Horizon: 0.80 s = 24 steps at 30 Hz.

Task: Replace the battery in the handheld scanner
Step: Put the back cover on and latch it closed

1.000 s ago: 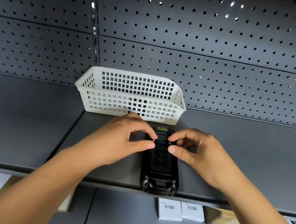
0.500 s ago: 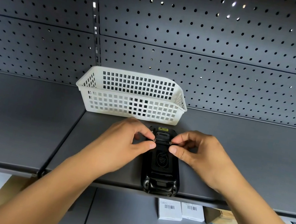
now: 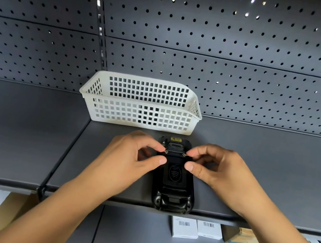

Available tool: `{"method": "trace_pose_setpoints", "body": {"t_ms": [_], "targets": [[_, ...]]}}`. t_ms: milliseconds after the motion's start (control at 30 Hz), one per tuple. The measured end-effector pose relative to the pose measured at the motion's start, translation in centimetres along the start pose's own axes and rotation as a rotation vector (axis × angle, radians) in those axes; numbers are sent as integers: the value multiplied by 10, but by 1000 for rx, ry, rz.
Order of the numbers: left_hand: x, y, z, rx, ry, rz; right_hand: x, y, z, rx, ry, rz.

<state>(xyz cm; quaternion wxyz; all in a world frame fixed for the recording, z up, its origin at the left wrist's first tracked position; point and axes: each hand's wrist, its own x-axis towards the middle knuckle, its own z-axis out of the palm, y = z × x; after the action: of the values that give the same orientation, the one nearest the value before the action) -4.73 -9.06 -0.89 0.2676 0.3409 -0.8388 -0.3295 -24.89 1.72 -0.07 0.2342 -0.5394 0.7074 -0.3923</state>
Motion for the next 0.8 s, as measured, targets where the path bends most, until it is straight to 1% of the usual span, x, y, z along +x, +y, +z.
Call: {"method": "trace_pose_setpoints", "body": {"t_ms": [133,233,300,367,633,800], "targets": [[0,5,-4,36,-17,25,0,-2,1,-43,20,-40],[-6,12,-7,115,-48,135,-9,-6,4,-146,72,-183],[-13,15,-7,192,-88,225,-16,-9,5,-263,59,-288],[-19,14,-7,271,-121,267,-21,-9,5,-368,28,-350],[-27,8,-5,242,-123,245,-30,-9,11,-418,28,-288],[-35,12,-10,292,-145,294,-42,-14,8,-480,70,-310]]}}
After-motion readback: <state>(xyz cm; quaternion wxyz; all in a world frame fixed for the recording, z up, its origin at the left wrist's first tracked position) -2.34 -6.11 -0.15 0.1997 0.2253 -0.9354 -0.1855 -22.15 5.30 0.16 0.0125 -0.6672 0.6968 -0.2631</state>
